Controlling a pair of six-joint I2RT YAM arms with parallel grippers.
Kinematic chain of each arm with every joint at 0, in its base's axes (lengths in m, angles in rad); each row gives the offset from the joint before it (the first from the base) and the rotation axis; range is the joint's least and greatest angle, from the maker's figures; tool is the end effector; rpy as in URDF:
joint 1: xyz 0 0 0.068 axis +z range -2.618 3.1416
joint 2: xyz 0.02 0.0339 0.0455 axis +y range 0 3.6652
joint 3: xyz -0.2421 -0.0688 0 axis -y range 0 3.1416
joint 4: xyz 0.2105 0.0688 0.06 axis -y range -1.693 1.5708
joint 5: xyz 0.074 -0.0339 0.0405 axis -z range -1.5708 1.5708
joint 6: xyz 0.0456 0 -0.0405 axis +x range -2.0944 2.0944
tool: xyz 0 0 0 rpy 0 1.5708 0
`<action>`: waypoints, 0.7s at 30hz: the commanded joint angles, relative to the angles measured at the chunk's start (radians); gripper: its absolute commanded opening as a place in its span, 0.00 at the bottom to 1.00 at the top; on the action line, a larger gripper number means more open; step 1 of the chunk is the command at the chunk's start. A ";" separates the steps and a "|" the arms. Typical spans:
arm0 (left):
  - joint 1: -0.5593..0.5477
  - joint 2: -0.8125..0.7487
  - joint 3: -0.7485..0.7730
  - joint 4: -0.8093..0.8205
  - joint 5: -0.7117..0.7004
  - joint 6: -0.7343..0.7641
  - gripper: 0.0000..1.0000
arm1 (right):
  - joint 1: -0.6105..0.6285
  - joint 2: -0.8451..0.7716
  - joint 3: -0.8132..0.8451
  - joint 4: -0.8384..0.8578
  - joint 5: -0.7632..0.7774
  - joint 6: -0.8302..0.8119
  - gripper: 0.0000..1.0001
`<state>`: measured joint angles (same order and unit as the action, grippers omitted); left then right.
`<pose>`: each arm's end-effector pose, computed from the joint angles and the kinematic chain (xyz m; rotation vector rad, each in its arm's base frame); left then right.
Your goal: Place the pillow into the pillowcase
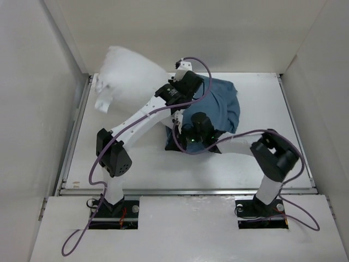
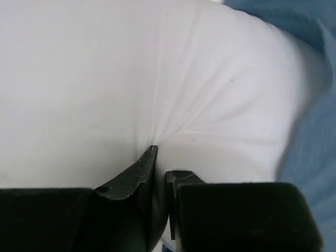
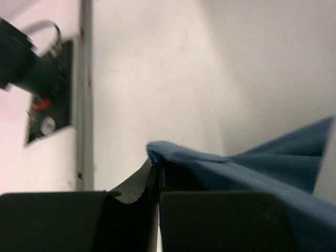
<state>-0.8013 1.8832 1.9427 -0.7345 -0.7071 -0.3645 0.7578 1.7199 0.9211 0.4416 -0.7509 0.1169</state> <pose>0.2897 -0.2565 0.3484 0.0887 2.0651 0.0888 0.2302 0.2607 0.2064 -1.1360 1.7058 1.2870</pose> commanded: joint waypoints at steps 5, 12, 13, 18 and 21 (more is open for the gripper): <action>-0.016 -0.055 -0.028 0.265 0.043 -0.091 0.00 | 0.005 0.026 0.010 -0.051 -0.145 -0.019 0.00; -0.026 -0.139 -0.252 0.317 0.102 -0.120 0.00 | -0.005 -0.126 -0.050 -0.017 -0.031 0.032 0.00; -0.026 -0.148 -0.269 0.317 0.103 -0.120 0.00 | -0.005 -0.140 -0.050 -0.027 -0.031 0.041 0.06; -0.026 -0.203 -0.364 0.342 0.199 -0.142 0.00 | -0.005 -0.265 -0.071 -0.102 -0.031 0.066 0.43; -0.035 -0.280 -0.428 0.351 0.268 -0.123 0.00 | -0.005 -0.386 -0.082 -0.194 0.024 0.066 0.53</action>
<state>-0.8101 1.7145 1.5471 -0.4786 -0.5346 -0.4503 0.7399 1.4776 0.8253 0.2607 -0.7162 0.1616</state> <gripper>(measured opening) 0.071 0.515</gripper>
